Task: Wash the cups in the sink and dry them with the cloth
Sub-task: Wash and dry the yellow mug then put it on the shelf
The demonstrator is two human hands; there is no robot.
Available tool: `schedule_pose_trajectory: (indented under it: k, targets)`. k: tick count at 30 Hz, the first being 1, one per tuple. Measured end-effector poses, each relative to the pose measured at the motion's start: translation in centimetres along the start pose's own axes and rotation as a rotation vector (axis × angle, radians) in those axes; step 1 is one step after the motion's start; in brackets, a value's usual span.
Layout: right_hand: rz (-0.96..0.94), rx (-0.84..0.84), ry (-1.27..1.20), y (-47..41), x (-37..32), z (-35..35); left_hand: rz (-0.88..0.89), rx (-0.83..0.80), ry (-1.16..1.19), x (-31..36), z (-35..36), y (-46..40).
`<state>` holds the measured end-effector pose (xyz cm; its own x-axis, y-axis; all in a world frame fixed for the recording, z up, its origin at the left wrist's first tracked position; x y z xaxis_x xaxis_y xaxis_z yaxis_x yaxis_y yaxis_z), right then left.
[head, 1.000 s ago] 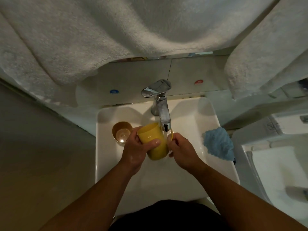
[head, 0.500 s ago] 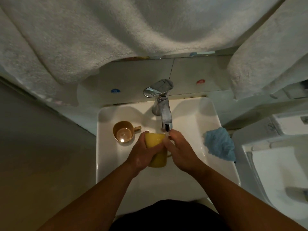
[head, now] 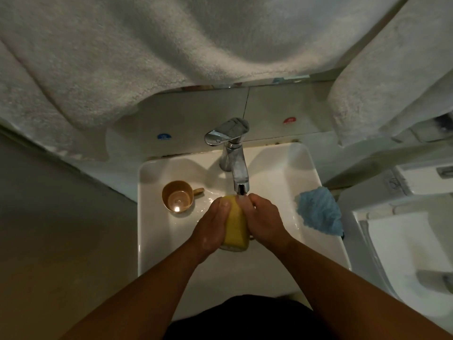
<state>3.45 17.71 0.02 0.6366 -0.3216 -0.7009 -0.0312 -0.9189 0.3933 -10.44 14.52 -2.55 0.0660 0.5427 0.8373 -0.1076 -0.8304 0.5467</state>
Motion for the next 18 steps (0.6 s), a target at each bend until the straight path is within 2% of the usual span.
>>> schedule_pose_trajectory:
  k: [2, 5, 10, 12, 14, 16, 18]
  targets:
    - [-0.030, -0.038, -0.019, 0.0, -0.5, 0.5, -0.024, 0.034, 0.021, -0.3, -0.3, 0.0]
    - [-0.061, -0.190, -0.161, 0.5, -0.9, 1.5, -0.039, 0.038, 0.027, -0.4, -0.4, -0.5]
    - [-0.110, -0.002, -0.012, 0.0, -1.0, 0.1, -0.005, 0.021, 0.019, 0.1, 0.1, -0.5]
    - [-0.107, -0.041, -0.088, 0.2, -1.0, 0.5, -0.009, 0.015, 0.032, -0.1, -0.2, -0.5]
    - [-0.139, -0.152, -0.152, 0.6, -0.9, 1.1, -0.032, 0.032, 0.041, -0.3, -1.0, -0.7]
    - [-0.168, -0.223, -0.138, 0.6, -0.7, 1.2, -0.053, 0.072, 0.040, -0.3, -1.7, -1.0]
    - [-0.137, -0.198, -0.133, 0.4, -0.3, 0.7, -0.078, 0.096, 0.022, -0.3, -1.6, -1.0]
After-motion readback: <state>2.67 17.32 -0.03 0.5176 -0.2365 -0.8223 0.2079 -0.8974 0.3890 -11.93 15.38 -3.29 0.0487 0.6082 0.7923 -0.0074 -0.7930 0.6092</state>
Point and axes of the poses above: each hand's wrist, its own y-axis away from the middle knuckle, its own z-axis out of the palm, x = y × z, the point moved 10 cm from there along -y, towards the middle knuckle, and after that the axes turned 7 degrees about y, right-handed, at the moved point
